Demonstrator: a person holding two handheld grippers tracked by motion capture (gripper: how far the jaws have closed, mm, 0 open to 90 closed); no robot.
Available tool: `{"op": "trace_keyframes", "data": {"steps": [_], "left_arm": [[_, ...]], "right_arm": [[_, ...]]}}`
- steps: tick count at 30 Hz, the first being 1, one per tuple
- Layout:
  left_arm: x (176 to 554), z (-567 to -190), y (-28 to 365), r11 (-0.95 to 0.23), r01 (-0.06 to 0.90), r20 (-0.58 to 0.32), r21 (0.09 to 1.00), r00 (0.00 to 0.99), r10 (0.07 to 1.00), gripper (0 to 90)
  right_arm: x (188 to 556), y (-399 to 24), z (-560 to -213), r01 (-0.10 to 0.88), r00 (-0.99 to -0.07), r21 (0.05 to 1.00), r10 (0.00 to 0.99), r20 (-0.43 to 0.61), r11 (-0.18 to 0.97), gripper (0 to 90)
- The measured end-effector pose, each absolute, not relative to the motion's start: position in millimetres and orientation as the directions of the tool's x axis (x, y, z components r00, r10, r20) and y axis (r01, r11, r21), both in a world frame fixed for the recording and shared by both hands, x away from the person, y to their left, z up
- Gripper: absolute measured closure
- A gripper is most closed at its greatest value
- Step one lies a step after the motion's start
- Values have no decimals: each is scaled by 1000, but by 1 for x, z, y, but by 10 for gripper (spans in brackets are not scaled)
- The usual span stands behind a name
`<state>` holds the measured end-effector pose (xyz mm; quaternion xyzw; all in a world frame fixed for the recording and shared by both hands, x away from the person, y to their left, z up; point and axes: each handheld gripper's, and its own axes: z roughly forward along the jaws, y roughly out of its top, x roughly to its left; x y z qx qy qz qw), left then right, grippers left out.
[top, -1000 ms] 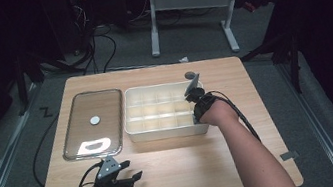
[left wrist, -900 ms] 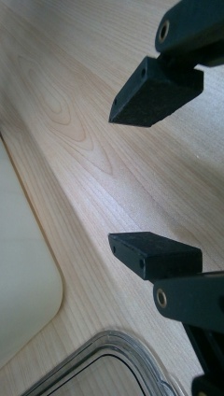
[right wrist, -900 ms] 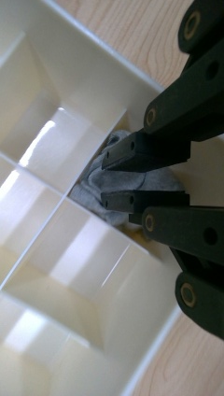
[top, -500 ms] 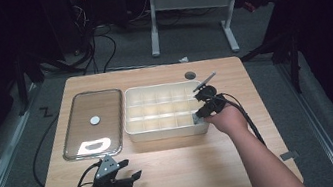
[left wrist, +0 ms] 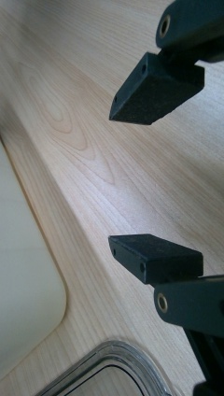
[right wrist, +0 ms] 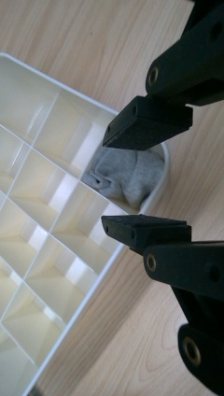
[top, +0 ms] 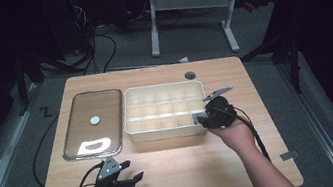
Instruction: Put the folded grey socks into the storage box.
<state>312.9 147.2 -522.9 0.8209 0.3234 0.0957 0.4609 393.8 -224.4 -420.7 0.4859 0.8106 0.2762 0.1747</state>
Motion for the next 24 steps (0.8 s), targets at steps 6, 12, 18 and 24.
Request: {"op": "trace_keyframes", "data": {"steps": [6, 12, 18, 24], "left_arm": [[314, -524, 149, -358, 450, -147, 818, 765, 626, 337], [315, -524, 150, -352, 445, -137, 824, 758, 637, 336], [317, -524, 154, -279, 467, -188, 839, 730, 657, 329], [313, -523, 152, -257, 460, -182, 850, 715, 675, 329]], "right_arm": [[366, -237, -442, 637, -480, 690, 877, 7, 343, 599], [339, -245, -473, 601, -462, 741, 887, 17, 299, 609], [296, -241, -510, 558, -440, 791, 898, 24, 252, 570], [276, -239, -522, 542, -466, 784, 885, -21, 304, 559]]}}
